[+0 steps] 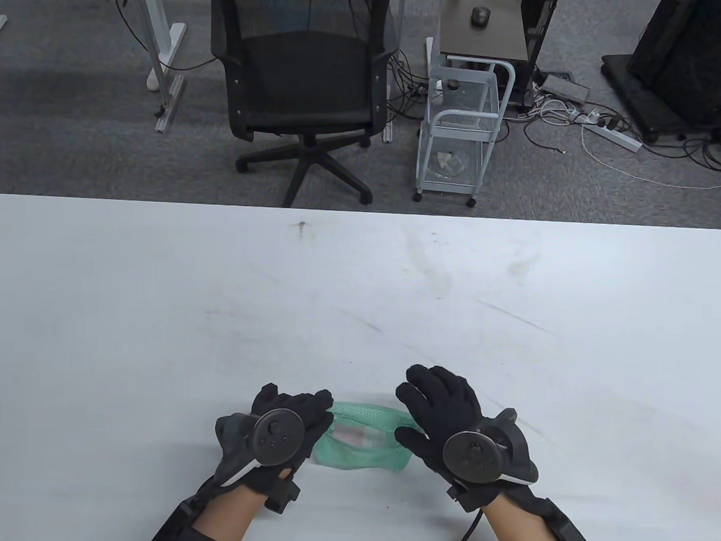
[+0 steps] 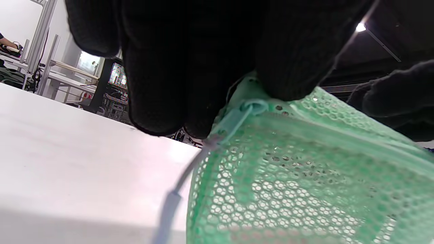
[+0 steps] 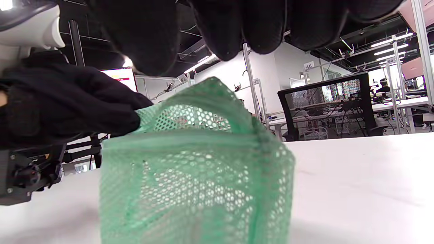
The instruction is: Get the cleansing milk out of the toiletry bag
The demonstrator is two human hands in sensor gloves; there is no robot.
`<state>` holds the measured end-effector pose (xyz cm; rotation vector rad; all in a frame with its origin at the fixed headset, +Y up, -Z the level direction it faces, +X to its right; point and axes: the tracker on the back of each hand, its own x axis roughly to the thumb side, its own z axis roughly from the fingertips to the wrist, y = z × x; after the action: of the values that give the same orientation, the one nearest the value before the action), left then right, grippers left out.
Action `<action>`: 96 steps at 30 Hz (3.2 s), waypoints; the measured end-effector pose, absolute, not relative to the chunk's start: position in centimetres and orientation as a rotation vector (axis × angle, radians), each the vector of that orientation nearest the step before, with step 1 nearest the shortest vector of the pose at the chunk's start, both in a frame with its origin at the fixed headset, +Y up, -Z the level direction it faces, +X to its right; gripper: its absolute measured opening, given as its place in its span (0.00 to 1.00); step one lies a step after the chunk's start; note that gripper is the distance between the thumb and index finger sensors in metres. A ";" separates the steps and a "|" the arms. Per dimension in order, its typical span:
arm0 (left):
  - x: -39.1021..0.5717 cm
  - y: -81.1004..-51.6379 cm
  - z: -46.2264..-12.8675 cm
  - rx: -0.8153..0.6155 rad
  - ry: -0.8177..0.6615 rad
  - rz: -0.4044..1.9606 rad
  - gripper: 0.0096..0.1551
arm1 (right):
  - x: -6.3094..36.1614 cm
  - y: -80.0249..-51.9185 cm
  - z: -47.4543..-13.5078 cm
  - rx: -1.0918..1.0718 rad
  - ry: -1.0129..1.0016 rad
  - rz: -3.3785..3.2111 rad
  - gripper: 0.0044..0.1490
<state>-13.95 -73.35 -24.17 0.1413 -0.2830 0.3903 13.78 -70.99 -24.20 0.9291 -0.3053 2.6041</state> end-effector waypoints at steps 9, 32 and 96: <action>-13.0 -73.3 -23.7 0.134 -0.316 0.388 0.24 | 11.3 -71.6 -22.9 1.177 -0.380 2.648 0.22; -11.8 -73.4 -23.3 0.099 -0.352 0.321 0.29 | 7.4 -77.6 -24.9 1.175 0.080 3.159 0.41; -13.1 -73.1 -24.1 0.156 -0.254 0.259 0.25 | 8.7 -72.4 -21.7 1.287 -0.644 2.980 0.41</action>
<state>-13.09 -73.11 -24.14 0.1557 -0.2540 0.2593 8.70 -72.41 -21.69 1.2867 -0.6438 2.9804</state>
